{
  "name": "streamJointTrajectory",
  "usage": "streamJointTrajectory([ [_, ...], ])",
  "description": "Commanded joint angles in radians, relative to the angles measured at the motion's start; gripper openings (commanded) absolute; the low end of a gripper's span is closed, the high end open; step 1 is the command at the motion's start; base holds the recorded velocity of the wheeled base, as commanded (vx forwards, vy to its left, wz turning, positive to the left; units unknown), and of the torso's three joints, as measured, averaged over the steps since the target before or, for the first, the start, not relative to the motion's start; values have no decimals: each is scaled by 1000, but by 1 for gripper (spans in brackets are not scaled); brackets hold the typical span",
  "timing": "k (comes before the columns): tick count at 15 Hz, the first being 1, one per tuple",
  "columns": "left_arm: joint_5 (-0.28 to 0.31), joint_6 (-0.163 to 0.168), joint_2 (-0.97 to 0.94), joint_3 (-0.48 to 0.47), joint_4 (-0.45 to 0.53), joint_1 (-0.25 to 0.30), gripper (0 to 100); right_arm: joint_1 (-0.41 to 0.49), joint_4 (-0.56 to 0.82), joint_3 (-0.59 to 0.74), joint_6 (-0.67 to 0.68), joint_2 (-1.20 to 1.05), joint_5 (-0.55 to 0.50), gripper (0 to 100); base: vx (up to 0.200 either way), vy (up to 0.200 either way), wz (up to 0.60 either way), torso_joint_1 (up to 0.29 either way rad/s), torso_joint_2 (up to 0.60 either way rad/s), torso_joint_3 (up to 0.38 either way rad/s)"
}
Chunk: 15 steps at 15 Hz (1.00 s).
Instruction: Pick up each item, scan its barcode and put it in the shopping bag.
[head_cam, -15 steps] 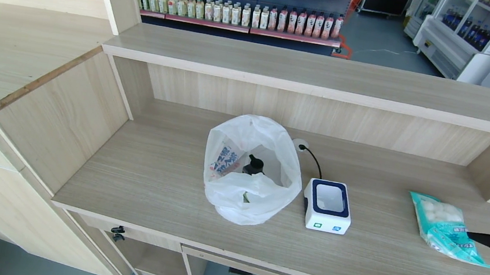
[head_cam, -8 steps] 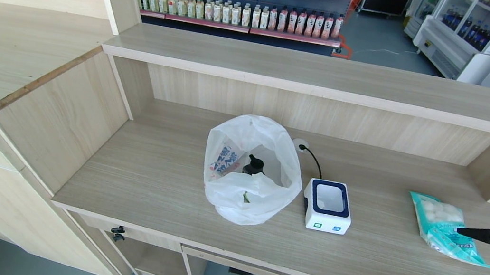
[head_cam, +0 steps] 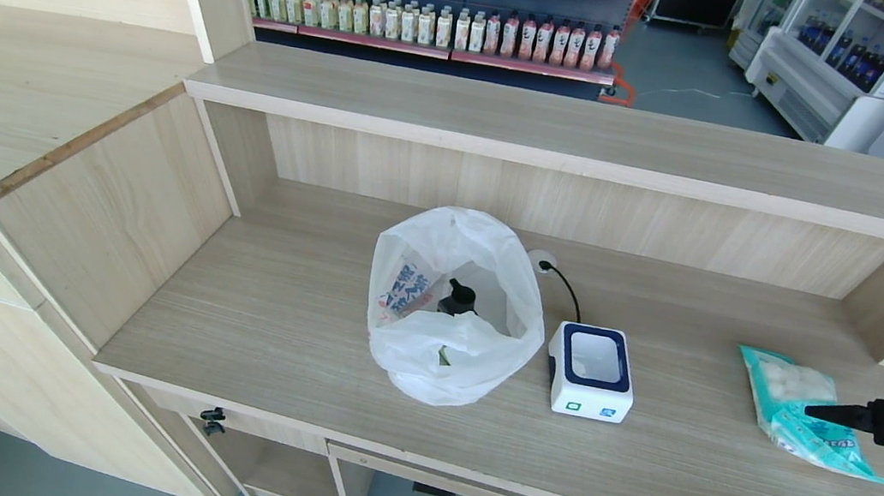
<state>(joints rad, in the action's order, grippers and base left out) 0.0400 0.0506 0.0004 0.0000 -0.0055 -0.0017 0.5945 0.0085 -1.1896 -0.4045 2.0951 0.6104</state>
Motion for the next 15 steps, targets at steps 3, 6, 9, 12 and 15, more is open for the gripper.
streamJointTrajectory([
  [3,0,0,0,0,-1,2,100,-50,-1,-47,1,98,2,100,0,0,0,0,0,0],
  [6,0,0,0,0,-1,0,100,-74,-2,-71,-2,145,-3,100,0,0,0,0,0,0],
  [9,0,0,0,0,-1,0,100,-82,-2,-82,-4,172,-21,100,0,0,0,0,0,0],
  [12,0,0,0,0,-1,0,100,-87,-4,-82,-7,178,-26,100,0,0,0,0,0,0],
  [15,0,0,0,0,-1,0,100,-87,-18,-76,-11,181,-107,0,0,0,0,0,0,0],
])
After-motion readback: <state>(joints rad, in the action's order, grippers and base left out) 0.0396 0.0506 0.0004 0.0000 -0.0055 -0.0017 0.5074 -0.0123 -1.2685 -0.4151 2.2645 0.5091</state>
